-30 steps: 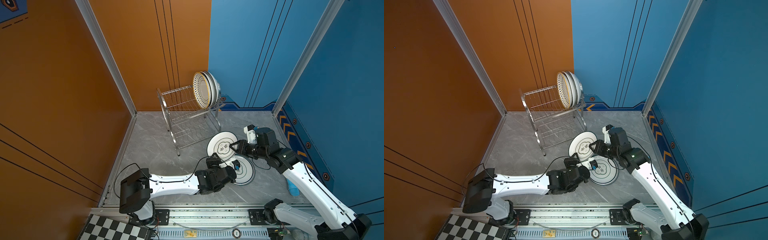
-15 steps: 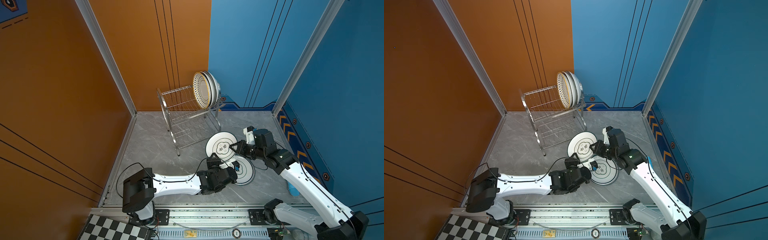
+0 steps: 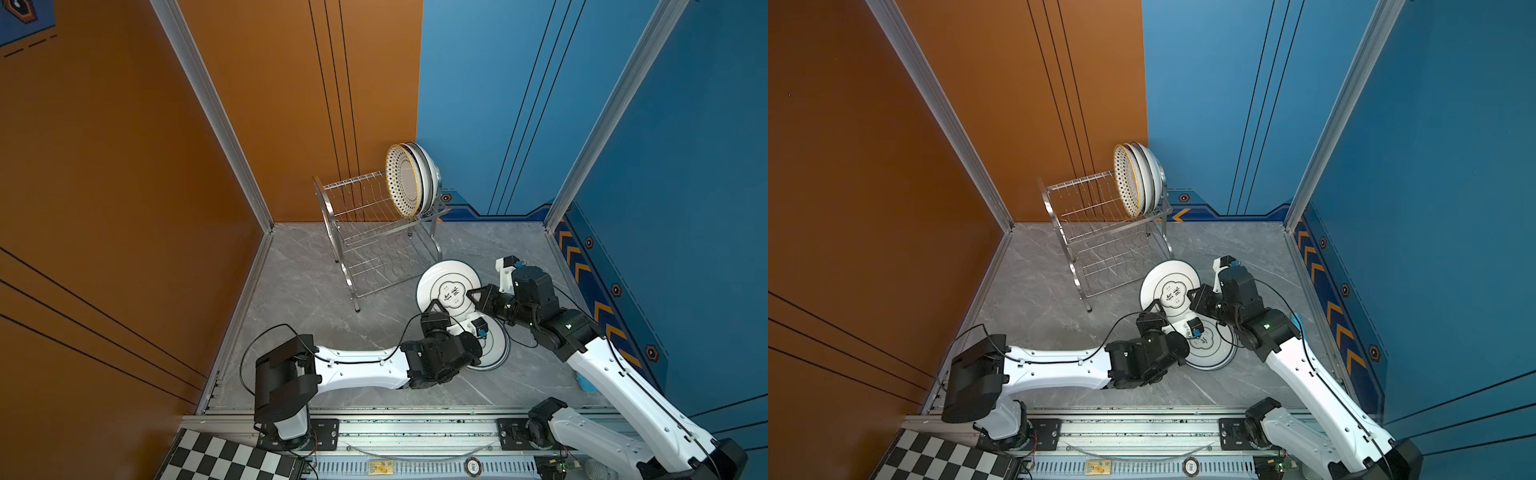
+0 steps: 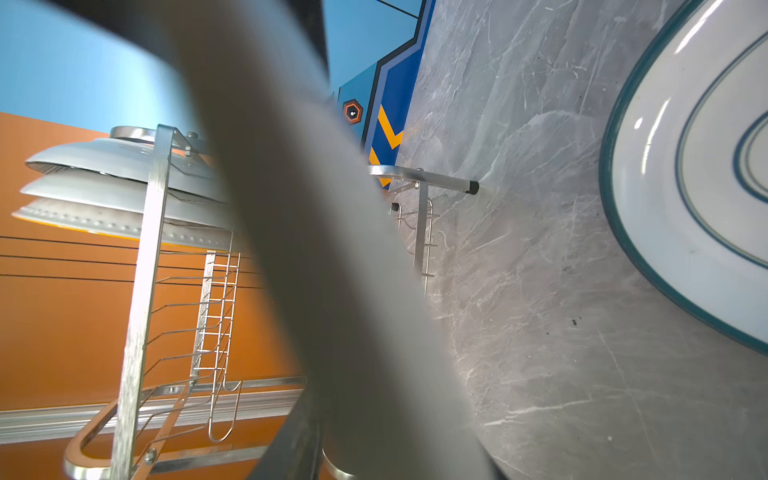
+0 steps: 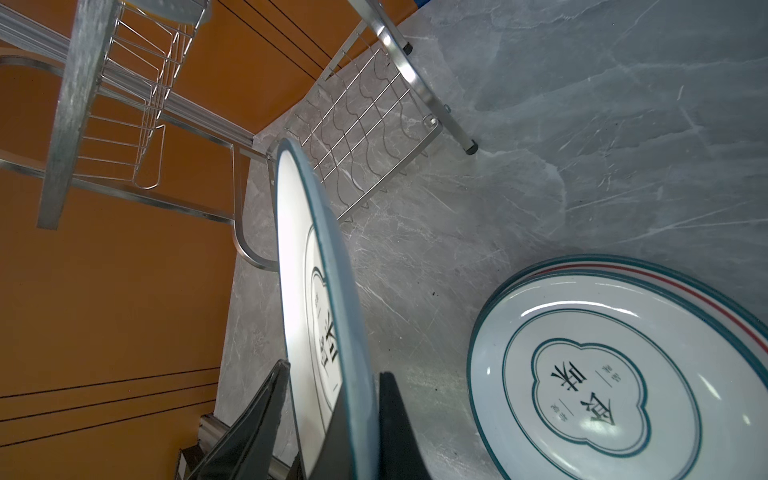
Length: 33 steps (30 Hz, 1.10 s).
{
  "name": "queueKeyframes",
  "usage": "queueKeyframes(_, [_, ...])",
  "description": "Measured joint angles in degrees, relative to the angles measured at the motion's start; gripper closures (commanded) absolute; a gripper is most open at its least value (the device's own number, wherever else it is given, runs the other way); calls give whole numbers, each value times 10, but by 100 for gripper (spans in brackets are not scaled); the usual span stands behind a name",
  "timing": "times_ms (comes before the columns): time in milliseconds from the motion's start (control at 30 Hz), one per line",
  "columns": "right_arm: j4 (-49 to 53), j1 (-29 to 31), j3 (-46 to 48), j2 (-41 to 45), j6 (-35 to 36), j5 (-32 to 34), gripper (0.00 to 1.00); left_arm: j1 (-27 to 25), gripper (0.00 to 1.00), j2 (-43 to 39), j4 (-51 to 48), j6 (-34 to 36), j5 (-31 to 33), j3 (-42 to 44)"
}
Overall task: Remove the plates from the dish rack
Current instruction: 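Open the left gripper and draw it back while the right gripper holds the plate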
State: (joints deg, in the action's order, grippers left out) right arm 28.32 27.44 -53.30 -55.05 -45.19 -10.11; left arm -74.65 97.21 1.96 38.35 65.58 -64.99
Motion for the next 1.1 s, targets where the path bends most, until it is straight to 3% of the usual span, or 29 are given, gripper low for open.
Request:
queueKeyframes(233, [0, -10, 14, 8, 3, 14, 100, -5, 33, 6, 15, -3, 0, -3])
queueKeyframes(567, [-9, -103, 15, 8, 4, -39, 100, -20, 18, -44, 15, -20, -18, 9])
queueKeyframes(600, [-9, -115, 15, 8, 9, -41, 100, -22, 1, -52, 15, -24, -17, 12])
queueKeyframes(900, [-3, -248, 65, 14, 37, -108, 100, -3, 2, -179, -63, -164, -62, 12])
queueKeyframes(1100, [-3, -310, 124, 37, 41, -187, 100, 66, 2, -271, -142, -308, -148, 30])
